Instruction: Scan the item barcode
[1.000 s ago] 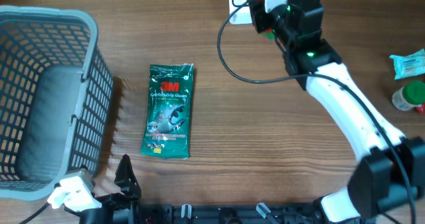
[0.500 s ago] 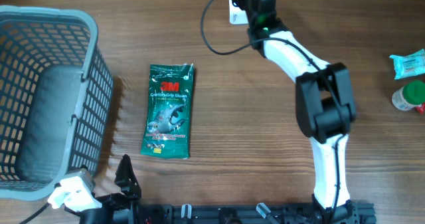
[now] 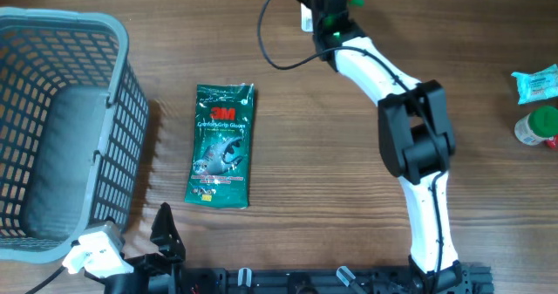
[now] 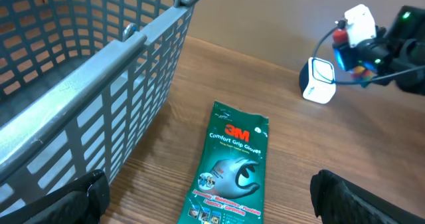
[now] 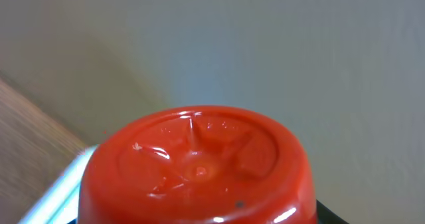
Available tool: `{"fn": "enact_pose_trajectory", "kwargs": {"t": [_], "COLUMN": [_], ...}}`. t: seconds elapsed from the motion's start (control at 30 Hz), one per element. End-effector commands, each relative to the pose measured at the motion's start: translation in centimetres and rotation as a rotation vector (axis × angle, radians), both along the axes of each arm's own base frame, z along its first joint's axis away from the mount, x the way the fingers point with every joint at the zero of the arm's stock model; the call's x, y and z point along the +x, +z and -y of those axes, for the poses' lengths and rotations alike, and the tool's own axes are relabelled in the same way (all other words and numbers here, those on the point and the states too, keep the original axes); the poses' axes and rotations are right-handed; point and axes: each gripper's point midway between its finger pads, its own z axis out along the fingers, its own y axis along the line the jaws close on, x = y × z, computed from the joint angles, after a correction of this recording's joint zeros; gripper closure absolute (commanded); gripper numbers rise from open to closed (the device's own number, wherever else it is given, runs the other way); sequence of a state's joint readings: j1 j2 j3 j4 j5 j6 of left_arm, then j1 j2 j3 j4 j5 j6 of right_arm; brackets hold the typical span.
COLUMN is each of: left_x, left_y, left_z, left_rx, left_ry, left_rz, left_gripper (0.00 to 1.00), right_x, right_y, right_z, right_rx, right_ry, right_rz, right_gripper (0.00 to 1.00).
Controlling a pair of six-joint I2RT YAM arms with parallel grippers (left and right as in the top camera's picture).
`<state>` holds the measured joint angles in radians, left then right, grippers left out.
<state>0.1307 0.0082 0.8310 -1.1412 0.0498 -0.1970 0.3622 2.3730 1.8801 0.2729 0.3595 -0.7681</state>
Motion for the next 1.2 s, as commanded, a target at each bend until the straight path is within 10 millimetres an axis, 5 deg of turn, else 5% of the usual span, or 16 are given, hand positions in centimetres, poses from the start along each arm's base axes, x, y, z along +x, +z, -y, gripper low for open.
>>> {"fn": "enact_pose_trajectory", "kwargs": {"t": [0.0, 0.13, 0.3, 0.4, 0.47, 0.73, 1.03, 1.13, 1.17], "left_x": [0.0, 0.0, 0.0, 0.0, 0.0, 0.0, 0.0, 0.0, 0.0], "left_y": [0.1, 0.1, 0.1, 0.1, 0.1, 0.1, 0.1, 0.1, 0.1], "left_z": [0.0, 0.0, 0.0, 0.0, 0.0, 0.0, 0.0, 0.0, 0.0], "left_rx": [-0.004, -0.004, -0.004, -0.004, -0.004, -0.004, -0.004, -0.004, -0.004], "left_ry": [0.0, 0.0, 0.0, 0.0, 0.0, 0.0, 0.0, 0.0, 0.0], "left_rz": [0.008, 0.008, 0.008, 0.008, 0.008, 0.008, 0.008, 0.008, 0.008], "left_gripper": [0.0, 0.0, 0.0, 0.0, 0.0, 0.0, 0.0, 0.0, 0.0], "right_x": [-1.3, -2.9, -7.9, -12.0, -14.2, -21.9, -27.3, -27.4, -27.3], "right_y": [13.0, 12.8, 7.1, 3.0, 1.1, -6.2, -14.2, -14.0, -13.5], "right_z": [10.2, 22.2, 39.6, 46.5, 49.3, 55.7, 55.8, 56.0, 56.1], "right_rx": [0.067, 0.017, 0.146, 0.285, 0.368, 0.487, 0.601, 0.676, 0.68], "right_ry": [-0.228, -0.415, -0.75, -0.859, -0.926, -1.146, -1.258, -1.307, -1.31], "right_rz": [0.154, 0.033, -0.149, -0.268, -0.307, -0.43, -0.508, -0.452, -0.444], "right_gripper": [0.76, 0.77, 0.78, 0.79, 0.79, 0.8, 0.73, 0.27, 0.01]}}
